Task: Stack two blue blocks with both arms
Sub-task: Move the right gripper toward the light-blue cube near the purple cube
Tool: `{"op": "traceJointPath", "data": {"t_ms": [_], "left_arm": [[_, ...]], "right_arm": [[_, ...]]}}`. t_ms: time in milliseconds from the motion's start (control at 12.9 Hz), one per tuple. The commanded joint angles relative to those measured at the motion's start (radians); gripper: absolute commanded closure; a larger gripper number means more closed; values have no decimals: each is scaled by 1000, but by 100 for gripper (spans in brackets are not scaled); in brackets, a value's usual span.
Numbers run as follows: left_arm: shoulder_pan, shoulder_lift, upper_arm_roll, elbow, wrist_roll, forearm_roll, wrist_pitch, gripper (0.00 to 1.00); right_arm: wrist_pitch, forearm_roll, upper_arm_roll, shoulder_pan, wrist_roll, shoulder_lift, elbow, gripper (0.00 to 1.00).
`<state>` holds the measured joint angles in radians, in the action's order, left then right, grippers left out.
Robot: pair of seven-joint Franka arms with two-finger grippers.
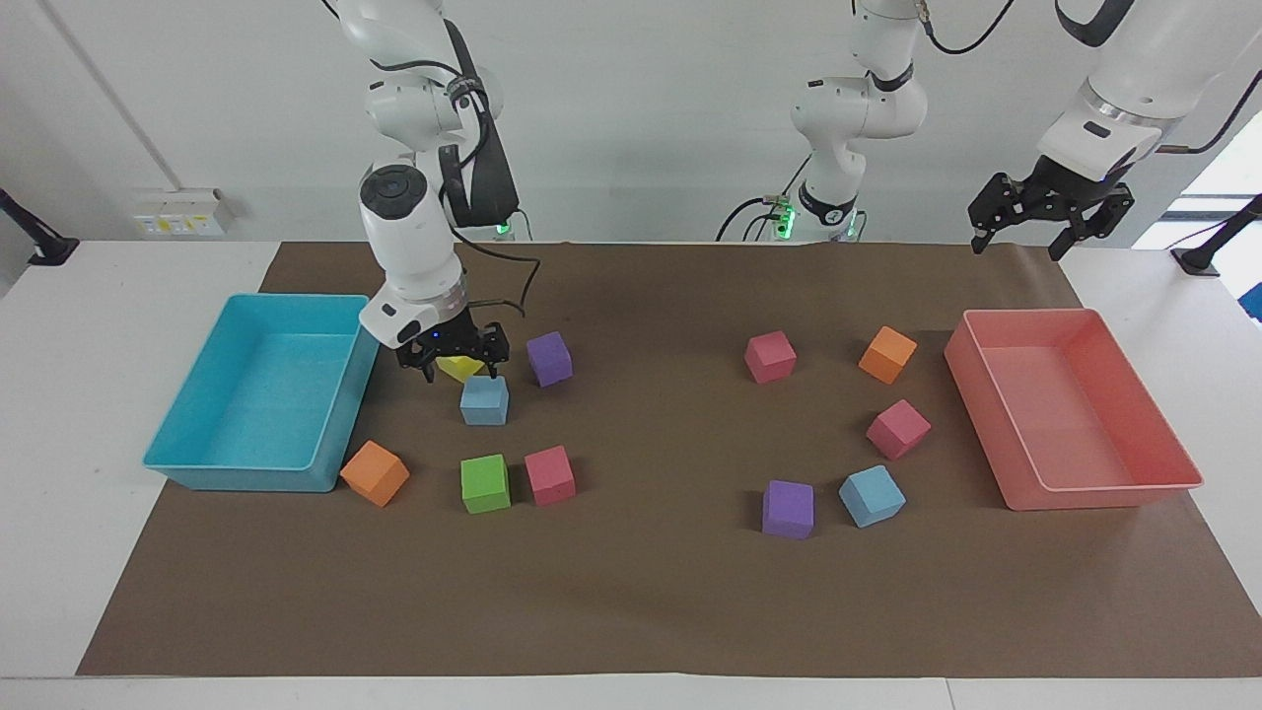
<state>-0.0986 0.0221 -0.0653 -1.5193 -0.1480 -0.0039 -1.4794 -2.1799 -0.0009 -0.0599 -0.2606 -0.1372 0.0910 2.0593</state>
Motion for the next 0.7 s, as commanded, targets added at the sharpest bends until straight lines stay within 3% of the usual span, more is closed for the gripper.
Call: {"op": "traceJointPath", "data": {"t_ms": [0,621], "left_arm": [[2,13,-1,-4,-5,5,14,0],[2,13,-1,-4,-5,5,14,0]], "right_arm": [[-37,51,0,1,5,15,28,0],[-147,108,0,1,88,64,97,0]]}}
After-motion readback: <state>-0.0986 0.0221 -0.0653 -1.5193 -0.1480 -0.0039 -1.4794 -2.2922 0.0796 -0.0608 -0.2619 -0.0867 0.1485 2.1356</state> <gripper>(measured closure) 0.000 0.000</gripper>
